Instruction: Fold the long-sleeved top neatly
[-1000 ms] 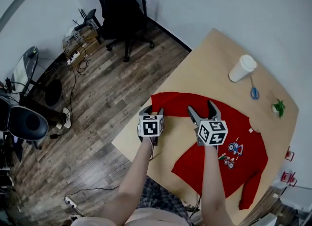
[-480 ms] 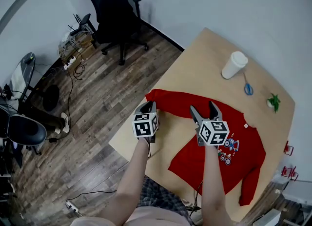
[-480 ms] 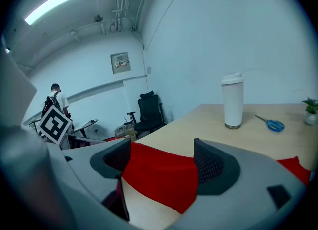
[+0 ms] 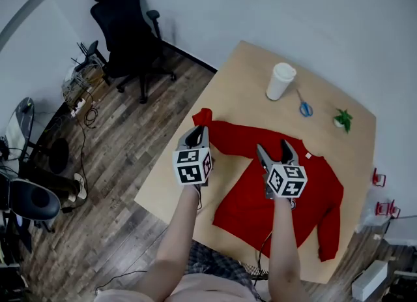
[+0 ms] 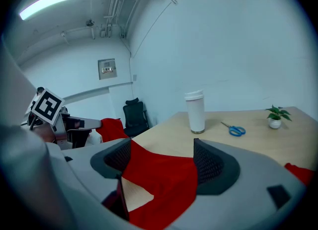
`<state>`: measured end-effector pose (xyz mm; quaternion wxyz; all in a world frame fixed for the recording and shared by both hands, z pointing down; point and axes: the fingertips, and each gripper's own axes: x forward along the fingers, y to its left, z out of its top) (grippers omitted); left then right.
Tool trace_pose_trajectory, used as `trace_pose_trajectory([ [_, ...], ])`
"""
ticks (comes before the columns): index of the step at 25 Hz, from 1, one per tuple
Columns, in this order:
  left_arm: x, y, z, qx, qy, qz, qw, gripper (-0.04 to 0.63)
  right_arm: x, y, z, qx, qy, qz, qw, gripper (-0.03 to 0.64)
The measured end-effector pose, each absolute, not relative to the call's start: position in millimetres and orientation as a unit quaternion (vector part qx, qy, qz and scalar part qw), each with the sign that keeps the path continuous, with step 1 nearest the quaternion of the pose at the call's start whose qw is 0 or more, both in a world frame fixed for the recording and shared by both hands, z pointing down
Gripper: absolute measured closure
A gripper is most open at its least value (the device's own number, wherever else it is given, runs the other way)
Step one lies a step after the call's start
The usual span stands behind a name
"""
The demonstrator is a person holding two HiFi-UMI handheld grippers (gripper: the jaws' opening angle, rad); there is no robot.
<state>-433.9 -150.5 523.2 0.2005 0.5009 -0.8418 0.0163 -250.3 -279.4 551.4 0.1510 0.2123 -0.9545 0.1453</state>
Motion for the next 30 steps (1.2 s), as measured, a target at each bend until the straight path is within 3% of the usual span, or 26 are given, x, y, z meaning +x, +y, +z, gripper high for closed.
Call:
trace_pose_trajectory([
  [14,-267.6,-263.4,493.2,0.664,-0.731,0.113,0.103,0.561,-85.7,-325.5,540.7,0.366,-0.907,0.168,0.125,0.242],
  [30,-51.5,-312.4,552.8,0.797,-0.555,0.232,0.058,0.56,91.9,-314.7,565.0,0.498,-0.833,0.209,0.121,0.245],
])
